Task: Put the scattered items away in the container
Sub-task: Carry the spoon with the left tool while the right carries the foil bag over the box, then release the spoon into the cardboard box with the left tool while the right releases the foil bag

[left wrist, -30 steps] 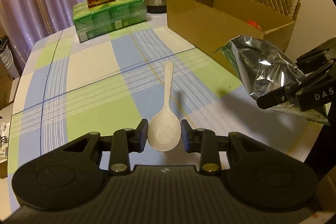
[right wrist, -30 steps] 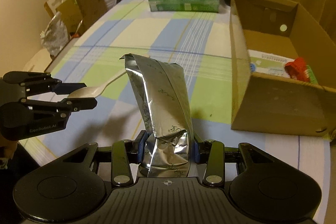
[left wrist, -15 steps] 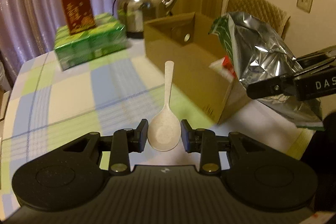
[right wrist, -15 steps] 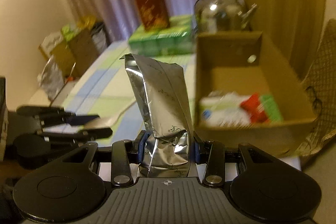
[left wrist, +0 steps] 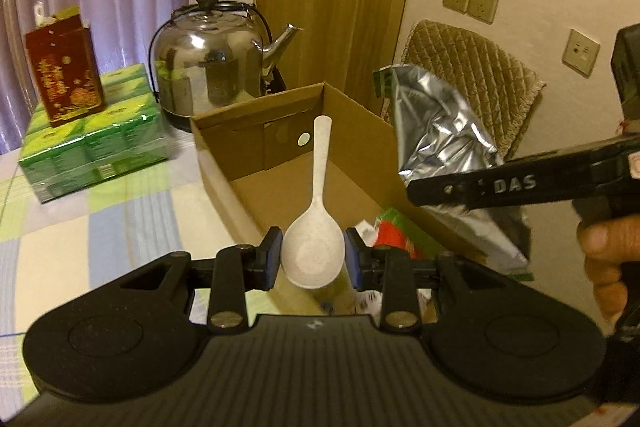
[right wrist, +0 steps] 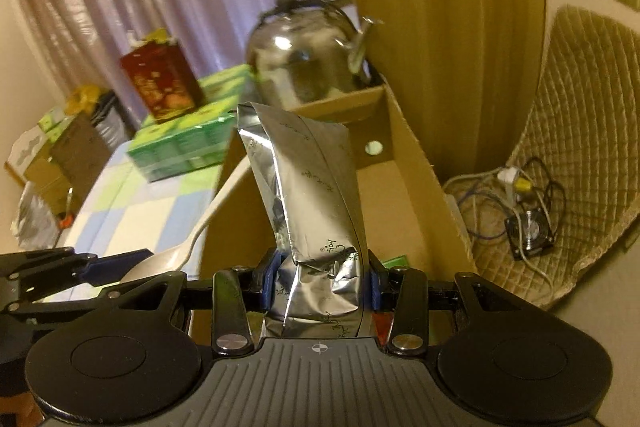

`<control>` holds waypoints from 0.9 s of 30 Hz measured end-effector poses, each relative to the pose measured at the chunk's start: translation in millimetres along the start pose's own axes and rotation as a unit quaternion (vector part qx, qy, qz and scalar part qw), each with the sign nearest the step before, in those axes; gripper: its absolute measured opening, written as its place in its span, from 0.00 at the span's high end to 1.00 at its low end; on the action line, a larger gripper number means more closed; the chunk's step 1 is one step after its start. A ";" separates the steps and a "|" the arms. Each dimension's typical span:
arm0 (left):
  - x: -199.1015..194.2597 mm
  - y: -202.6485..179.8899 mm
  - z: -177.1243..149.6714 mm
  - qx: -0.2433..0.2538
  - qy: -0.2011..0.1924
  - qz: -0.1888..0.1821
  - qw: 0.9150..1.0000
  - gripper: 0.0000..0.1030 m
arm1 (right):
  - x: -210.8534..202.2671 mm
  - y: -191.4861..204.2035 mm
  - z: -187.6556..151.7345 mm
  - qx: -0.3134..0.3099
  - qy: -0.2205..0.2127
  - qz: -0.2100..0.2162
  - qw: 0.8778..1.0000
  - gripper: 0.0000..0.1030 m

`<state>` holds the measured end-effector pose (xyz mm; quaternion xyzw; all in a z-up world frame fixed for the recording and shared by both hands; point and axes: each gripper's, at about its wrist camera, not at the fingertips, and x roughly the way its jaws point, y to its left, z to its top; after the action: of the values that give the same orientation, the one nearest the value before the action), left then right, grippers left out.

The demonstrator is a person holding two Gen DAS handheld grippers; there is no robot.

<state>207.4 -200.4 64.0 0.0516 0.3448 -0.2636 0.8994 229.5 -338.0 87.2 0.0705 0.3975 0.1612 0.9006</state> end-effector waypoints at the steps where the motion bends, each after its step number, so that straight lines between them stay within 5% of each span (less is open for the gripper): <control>1: 7.5 0.1 3.4 -0.003 0.004 0.001 1.000 0.73 | 5.8 -4.4 3.5 0.003 0.002 -0.002 1.000 0.62; 7: 50.1 1.8 17.7 -0.009 0.022 0.003 1.000 0.73 | 45.2 -25.3 20.0 0.024 0.026 -0.002 0.999 0.75; 15: 75.6 3.6 17.0 -0.005 0.034 0.008 0.999 0.68 | 67.7 -37.3 26.4 0.025 0.023 0.003 0.999 0.73; 22: 62.5 4.9 11.1 -0.007 0.024 0.011 1.000 0.68 | 51.2 -38.4 20.1 0.025 -0.002 0.000 1.000 0.51; 27: 38.6 -0.2 4.7 -0.010 0.011 0.015 1.000 0.54 | 23.6 -34.8 1.5 0.033 -0.020 0.006 0.999 0.32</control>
<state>234.2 -218.8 42.6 0.0510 0.3564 -0.2463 0.8998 253.6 -362.5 63.0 0.1059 0.3838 0.1522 0.9046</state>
